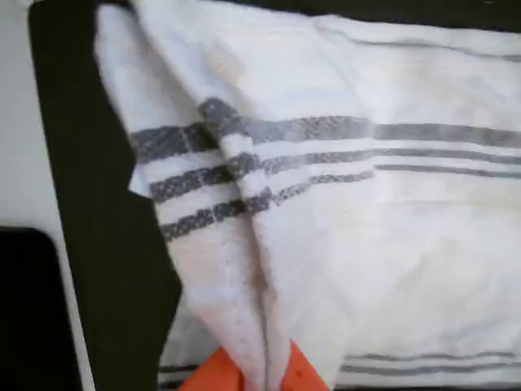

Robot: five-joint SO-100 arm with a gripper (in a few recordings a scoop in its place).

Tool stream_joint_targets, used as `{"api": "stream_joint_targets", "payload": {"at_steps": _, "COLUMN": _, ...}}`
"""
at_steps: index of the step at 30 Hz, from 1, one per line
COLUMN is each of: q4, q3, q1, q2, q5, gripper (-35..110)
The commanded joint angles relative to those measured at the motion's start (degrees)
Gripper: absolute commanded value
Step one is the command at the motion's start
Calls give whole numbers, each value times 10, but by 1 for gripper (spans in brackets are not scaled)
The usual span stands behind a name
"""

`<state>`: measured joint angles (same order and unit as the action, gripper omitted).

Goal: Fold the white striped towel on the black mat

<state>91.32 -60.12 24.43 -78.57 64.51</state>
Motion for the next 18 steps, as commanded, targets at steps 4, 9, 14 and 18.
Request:
{"api": "stream_joint_targets", "payload": {"at_steps": 4, "q4": 19, "q3": -24, "q1": -55, "q2": -59, "q5": 18, "gripper": 0}}
{"api": "stream_joint_targets", "payload": {"at_steps": 9, "q4": 4, "q3": -38, "q1": -104, "q2": -66, "q5": 47, "gripper": 0}}
{"api": "stream_joint_targets", "payload": {"at_steps": 14, "q4": 11, "q3": -38, "q1": -163, "q2": -69, "q5": 75, "gripper": 0}}
{"api": "stream_joint_targets", "payload": {"at_steps": 18, "q4": 10, "q3": -37, "q1": -211, "q2": -71, "q5": 102, "gripper": 0}}
